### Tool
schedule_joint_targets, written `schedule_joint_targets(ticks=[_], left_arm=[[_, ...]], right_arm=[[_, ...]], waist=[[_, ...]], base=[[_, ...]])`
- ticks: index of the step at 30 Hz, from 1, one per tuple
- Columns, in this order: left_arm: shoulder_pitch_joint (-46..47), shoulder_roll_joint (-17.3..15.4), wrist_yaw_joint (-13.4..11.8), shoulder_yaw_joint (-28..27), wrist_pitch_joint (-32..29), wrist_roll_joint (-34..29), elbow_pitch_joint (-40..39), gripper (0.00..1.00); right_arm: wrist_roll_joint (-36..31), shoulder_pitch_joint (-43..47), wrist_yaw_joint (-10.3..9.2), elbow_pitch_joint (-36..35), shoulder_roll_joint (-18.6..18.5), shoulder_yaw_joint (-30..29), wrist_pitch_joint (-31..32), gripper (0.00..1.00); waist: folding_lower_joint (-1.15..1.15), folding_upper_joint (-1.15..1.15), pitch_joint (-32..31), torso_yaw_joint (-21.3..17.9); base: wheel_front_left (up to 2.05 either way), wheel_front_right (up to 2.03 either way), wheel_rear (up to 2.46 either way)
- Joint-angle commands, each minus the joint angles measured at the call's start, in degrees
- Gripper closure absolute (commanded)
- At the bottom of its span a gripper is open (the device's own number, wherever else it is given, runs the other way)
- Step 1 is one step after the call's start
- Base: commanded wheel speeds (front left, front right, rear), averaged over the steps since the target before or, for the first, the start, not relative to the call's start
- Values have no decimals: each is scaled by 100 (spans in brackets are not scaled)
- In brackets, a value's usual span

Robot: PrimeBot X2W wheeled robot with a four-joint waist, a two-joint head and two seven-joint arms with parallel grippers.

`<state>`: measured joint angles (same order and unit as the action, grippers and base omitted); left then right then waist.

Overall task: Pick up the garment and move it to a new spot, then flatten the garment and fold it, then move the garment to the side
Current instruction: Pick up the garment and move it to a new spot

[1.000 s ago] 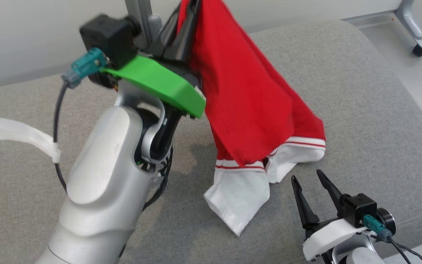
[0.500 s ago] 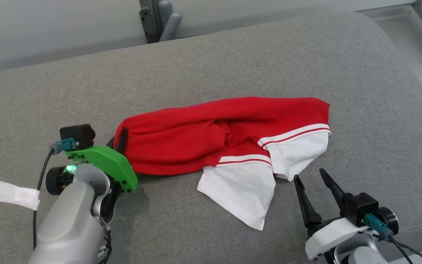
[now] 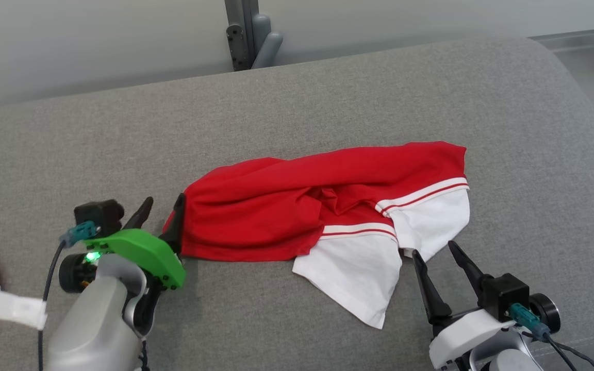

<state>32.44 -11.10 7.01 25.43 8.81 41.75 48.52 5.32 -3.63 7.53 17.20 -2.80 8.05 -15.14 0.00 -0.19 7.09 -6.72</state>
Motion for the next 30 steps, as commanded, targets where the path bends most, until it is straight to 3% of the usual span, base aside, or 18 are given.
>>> schedule_joint_targets(ticks=[1, 5, 8, 12, 18, 30], left_arm=[[-180, -97, 3, -43, 158, -60, -43, 0], [-640, -280, -209, -368, 613, -215, -743, 0], [-1237, -397, -419, -841, 641, -587, -1762, 0], [-2245, -257, -588, -1396, 638, -1231, -3048, 0], [-3449, -10, -443, -1847, 634, -2047, -4029, 0], [-4618, 598, -129, -2723, 635, -2947, -4667, 0]], right_arm=[[-62, 96, -8, -12, -17, -29, -2, 0], [-155, 214, -8, -187, -16, -165, -2, 0], [-252, 328, -8, -428, -16, -302, -2, 0], [-443, 506, -8, -743, -17, -475, -2, 0], [-649, 676, -8, -1086, -20, -696, -2, 0], [-682, 888, -8, -1262, -61, -1175, -2, 0]], waist=[[0, 19, -88, -6], [0, 19, -220, -2], [0, 19, -298, 42], [0, 19, -434, 149], [0, 19, -621, 331], [0, 19, -760, 623]], base=[[0, 0, 0], [0, 0, 0], [0, 0, 0], [0, 0, 0], [0, 0, 0], [0, 0, 0]])
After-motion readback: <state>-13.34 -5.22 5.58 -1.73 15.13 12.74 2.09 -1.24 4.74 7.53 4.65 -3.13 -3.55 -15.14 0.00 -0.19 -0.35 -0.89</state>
